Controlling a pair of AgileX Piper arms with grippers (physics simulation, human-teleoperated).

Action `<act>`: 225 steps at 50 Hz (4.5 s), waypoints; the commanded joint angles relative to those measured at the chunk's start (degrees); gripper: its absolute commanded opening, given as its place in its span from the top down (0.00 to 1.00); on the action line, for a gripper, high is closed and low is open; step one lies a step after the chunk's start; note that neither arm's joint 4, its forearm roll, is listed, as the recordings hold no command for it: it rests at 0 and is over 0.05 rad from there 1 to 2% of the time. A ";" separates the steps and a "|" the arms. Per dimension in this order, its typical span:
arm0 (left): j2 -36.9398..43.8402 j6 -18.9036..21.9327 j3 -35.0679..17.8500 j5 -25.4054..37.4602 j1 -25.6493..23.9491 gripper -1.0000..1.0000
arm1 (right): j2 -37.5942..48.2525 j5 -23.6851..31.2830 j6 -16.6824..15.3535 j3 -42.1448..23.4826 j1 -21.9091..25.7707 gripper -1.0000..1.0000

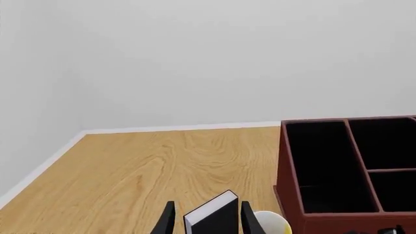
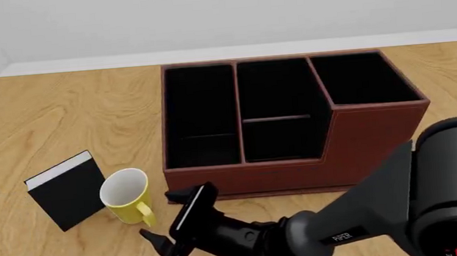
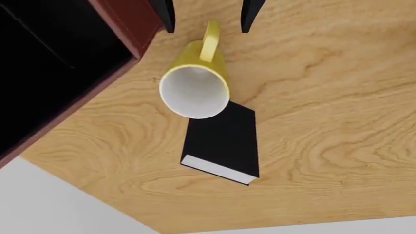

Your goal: Pick up the yellow and white mug and place it to the right of the caddy.

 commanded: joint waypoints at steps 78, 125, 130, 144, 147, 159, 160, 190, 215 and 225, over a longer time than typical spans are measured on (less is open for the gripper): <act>0.00 -0.13 1.32 -0.42 0.06 0.00 | 4.71 1.22 -2.03 -4.64 0.61 1.00; 0.00 1.77 -7.16 4.18 0.62 0.00 | -21.31 -0.84 -7.09 14.39 3.71 1.00; 0.00 1.79 -8.39 5.24 0.39 0.00 | -24.82 -3.06 -7.61 17.53 1.23 1.00; 0.00 1.52 -10.80 6.58 -0.47 0.00 | -31.56 1.64 -7.44 18.93 2.52 1.00; 0.00 1.59 -10.79 6.53 -0.59 0.00 | -32.99 2.05 -7.63 19.51 1.99 1.00; 0.00 1.29 -10.31 6.22 -1.49 0.00 | -38.82 4.24 -7.20 21.81 0.47 1.00; 0.00 1.42 -10.48 6.22 -1.80 0.00 | -38.88 4.61 -8.18 21.75 0.49 1.00; 0.00 2.02 -10.29 5.95 -3.67 0.00 | -55.52 18.95 -7.34 22.61 -3.87 1.00; 0.00 1.23 -9.58 5.26 -4.43 0.00 | -67.11 30.93 -9.81 21.38 -7.97 1.00; 0.00 0.48 -9.48 4.77 -5.25 0.00 | -73.43 36.50 -11.49 21.29 -11.08 1.00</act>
